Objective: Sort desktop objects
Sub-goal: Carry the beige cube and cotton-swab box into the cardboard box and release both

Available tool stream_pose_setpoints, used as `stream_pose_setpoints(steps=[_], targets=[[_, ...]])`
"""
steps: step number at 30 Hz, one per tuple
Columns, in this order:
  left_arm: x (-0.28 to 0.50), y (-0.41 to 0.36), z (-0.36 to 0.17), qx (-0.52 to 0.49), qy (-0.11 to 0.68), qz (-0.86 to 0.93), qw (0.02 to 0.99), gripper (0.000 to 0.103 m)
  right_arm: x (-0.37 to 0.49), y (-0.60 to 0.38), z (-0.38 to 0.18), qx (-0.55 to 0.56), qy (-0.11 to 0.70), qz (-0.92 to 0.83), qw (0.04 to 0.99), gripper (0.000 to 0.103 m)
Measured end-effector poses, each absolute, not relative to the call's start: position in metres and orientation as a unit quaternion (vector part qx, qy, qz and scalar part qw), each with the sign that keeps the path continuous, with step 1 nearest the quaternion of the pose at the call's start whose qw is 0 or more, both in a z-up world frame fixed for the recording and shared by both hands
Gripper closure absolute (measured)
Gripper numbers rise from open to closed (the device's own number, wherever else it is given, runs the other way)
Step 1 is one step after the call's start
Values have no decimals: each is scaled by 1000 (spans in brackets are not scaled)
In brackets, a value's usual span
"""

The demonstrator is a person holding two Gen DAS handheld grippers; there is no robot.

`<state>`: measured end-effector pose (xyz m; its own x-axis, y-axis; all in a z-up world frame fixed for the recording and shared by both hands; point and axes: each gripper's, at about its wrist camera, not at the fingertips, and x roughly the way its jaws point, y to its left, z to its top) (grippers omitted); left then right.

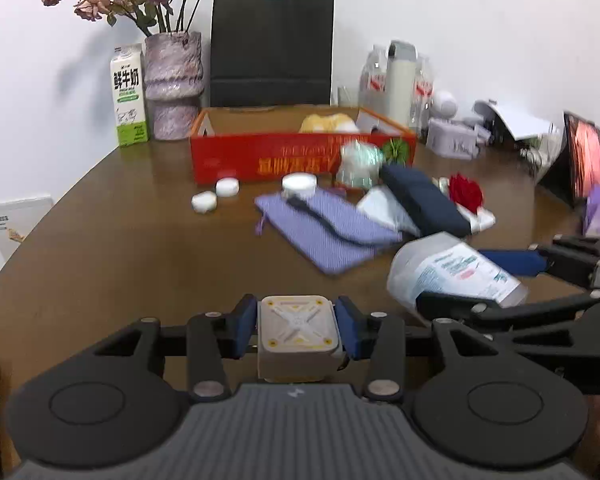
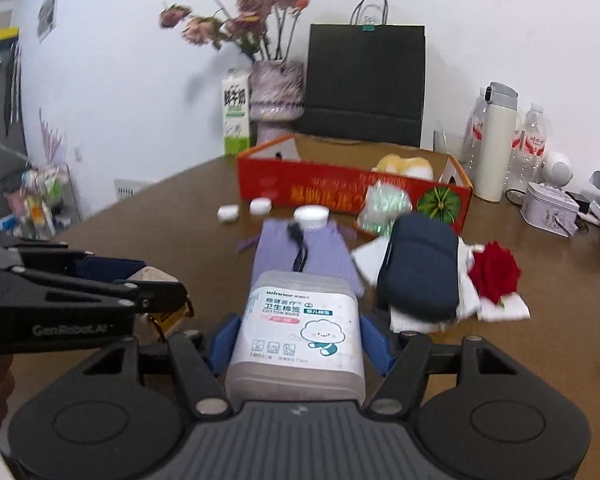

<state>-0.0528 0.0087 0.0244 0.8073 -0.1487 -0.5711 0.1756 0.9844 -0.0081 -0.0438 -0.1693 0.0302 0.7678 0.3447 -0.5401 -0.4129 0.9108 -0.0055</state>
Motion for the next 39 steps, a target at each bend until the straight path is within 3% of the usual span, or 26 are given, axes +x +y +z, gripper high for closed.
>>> stream_pose_setpoints(steps=[6,11,13,15,18,25,31,36,39], targets=[[-79,10,13,33,287,-80,954,58,-69,-171,20,-75,288,188,936,38],[-90,8,9,67,265,-82,959,31,-75,-170,19,-85,289,181,936,37],[-93,12,8,58,265,-87,959,30,-78,-168,20,-89,288,178,937,36],[-90,14,7,48,273,-91,957,31,-78,-170,20,-88,288,178,937,35],[-86,15,8,34,282,-97,954,50,-72,-170,20,-85,293,174,936,38],[-74,20,15,7,286,-96,953,52,-66,-169,24,-70,291,184,936,39],[-25,33,67,-8,221,-103,970,52,-36,-171,65,-63,233,208,948,39],[76,35,117,-1,200,-103,974,52,54,-175,112,-45,210,193,957,39],[161,31,125,-12,221,-64,973,52,147,-165,130,-23,247,197,948,39]])
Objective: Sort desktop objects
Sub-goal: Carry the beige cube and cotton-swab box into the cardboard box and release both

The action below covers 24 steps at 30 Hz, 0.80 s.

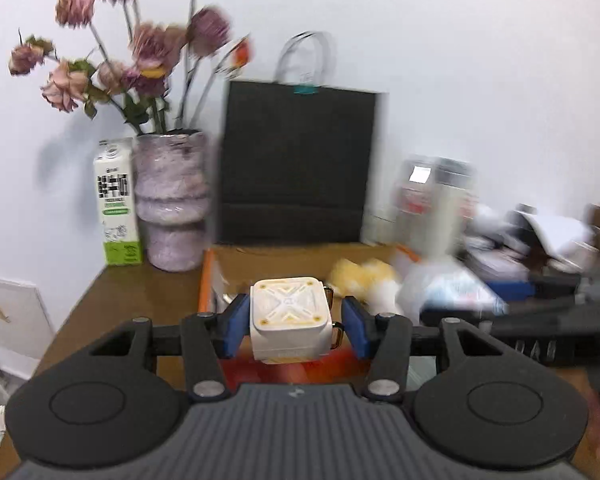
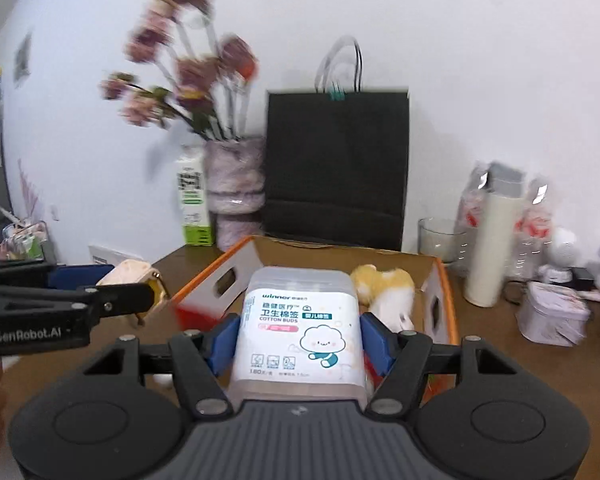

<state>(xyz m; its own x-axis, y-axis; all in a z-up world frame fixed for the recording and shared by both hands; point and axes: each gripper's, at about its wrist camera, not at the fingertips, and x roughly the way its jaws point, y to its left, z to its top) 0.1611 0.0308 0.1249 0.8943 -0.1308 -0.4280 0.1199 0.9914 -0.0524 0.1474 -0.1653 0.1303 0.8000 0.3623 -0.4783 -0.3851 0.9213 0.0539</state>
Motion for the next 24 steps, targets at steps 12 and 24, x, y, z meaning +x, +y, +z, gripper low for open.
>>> stream_pose_setpoints(steps=[12,24], targets=[[360,22,57,-12,395,-9,919,51,398,-111,41,-26,464,123,877,38],[294,40,103,-57,334,-11,941,15,353,-138,82,-9,411,131,902,22]])
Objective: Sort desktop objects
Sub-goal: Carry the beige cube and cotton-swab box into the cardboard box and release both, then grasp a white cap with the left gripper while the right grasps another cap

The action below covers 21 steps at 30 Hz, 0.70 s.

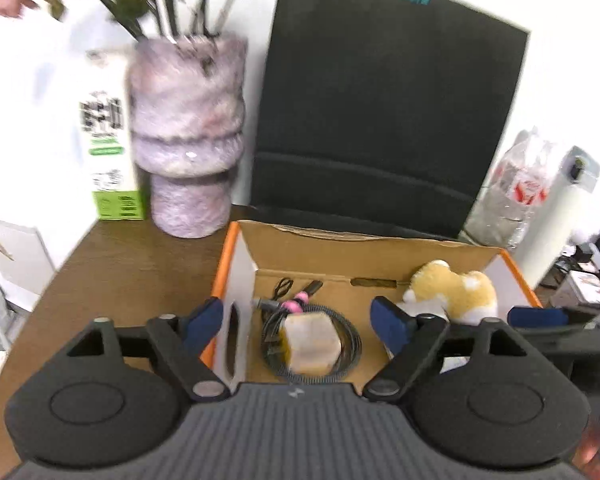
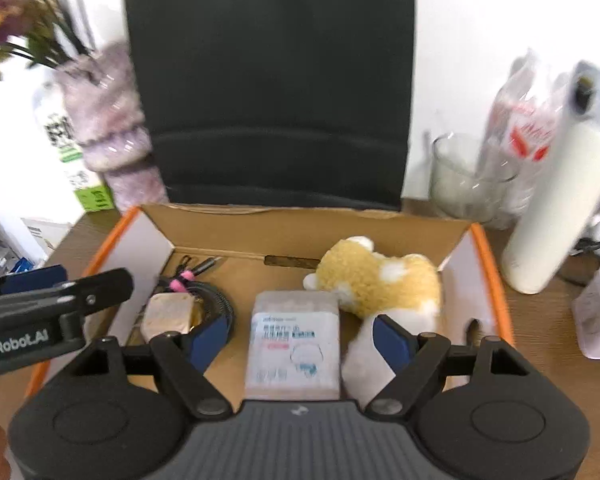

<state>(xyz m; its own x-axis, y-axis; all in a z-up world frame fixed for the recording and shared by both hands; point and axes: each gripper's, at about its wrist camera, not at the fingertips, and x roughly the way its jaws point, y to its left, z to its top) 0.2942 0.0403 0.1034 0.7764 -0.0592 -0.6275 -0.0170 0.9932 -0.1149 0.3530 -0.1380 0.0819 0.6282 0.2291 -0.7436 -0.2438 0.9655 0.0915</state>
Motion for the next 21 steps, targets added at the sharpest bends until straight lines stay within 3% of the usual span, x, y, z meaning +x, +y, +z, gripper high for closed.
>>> stream_pose_setpoints(steps=[2,3,7,14,21], targets=[[255,44,110,-62,313,-8,948,2,326,-146,95,-6,396,130,909,21],[234,45,110,-62,302,-12,951,0,313,-150,100,-4,389,130,912,19],[150,44,96,-25,289,-13,957,0,238,-164,109,-2,349,136,927,10],[22,49,43,-40,293,-28,955,0,88,-170,68,-41,304,142,941,9],[-38,40,14,-27,307,-26,951,0,-12,-184,18,-17,321,150,935,9]])
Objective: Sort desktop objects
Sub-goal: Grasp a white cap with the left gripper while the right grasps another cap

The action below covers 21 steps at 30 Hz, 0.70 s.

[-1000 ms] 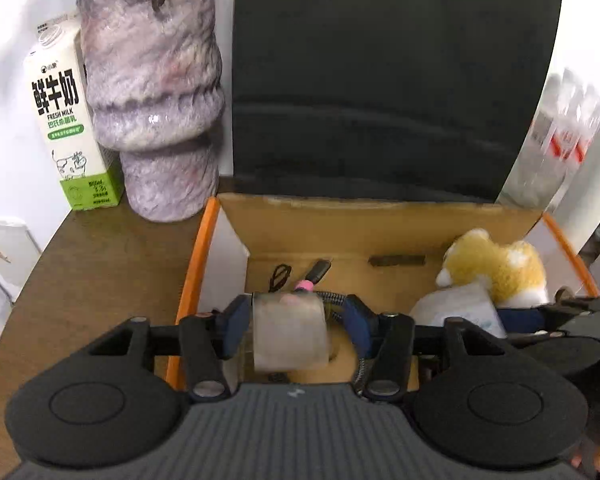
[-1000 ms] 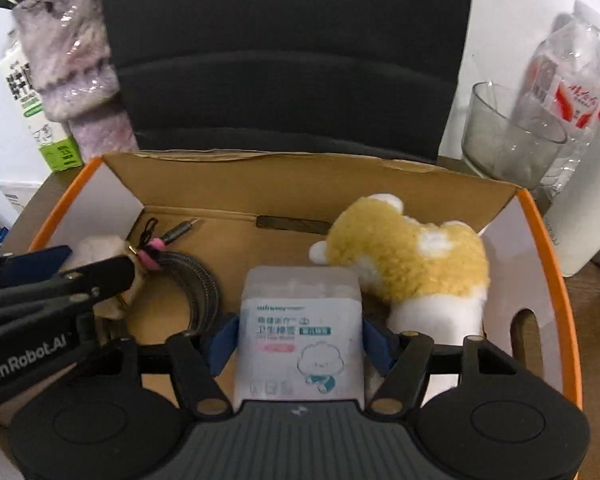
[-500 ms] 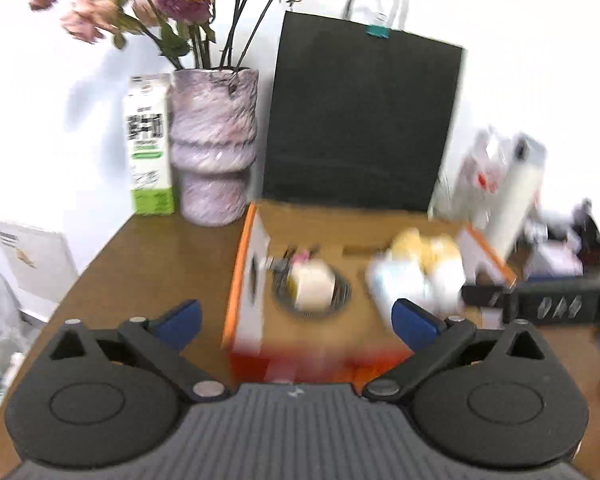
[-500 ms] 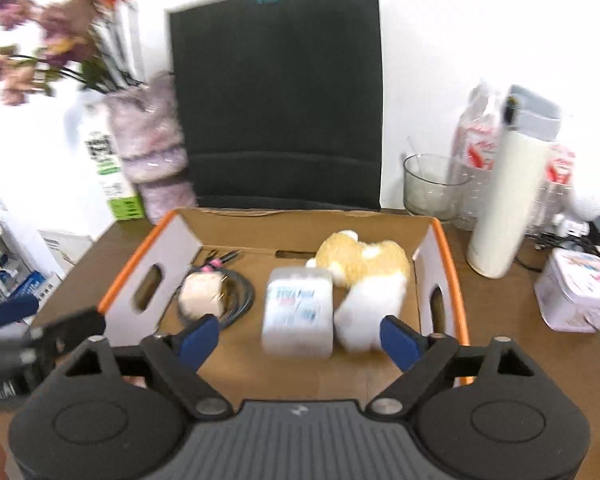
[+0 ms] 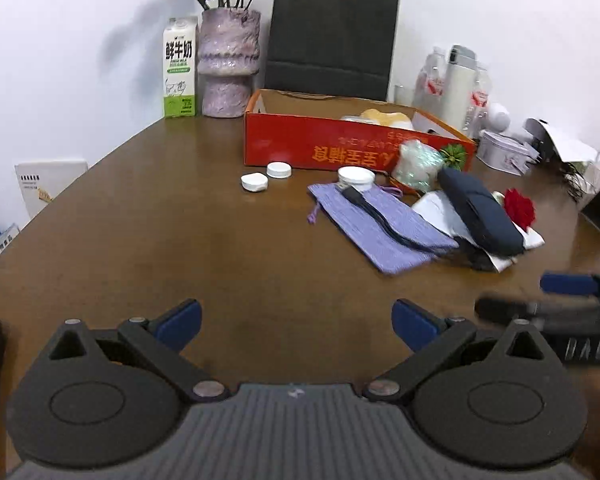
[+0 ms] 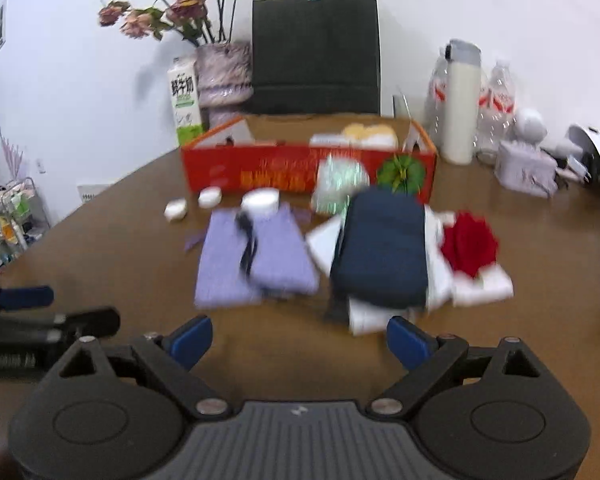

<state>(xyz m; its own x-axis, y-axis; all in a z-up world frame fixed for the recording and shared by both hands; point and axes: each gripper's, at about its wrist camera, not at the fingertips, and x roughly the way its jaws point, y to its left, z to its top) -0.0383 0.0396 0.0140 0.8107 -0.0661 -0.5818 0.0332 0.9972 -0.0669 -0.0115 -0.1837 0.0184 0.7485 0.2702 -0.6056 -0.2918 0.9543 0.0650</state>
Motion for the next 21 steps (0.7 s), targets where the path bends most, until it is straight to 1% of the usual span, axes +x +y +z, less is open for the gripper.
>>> stream_pose_setpoints(steps=[2,4,5,6,7,14,21], targets=[[-46,38,13,-16,296,-22,955,0,-29,-184,8,-25,333,155,930,9],[-50,34,11,-5,283,-23,959,0,-40,-188,8,-26,325,165,931,8],[-51,33,9,-2,280,-22,960,0,-44,-192,10,-17,317,160,935,6],[-50,33,8,-1,284,-18,959,0,-46,-195,11,-4,309,156,938,1],[-49,34,6,-2,291,-17,956,0,-47,-197,11,6,305,155,940,1],[-41,44,-3,-42,332,-16,942,0,-48,-199,9,8,296,142,945,1],[-42,43,-4,-45,333,-20,941,0,-47,-201,8,13,297,142,944,1]])
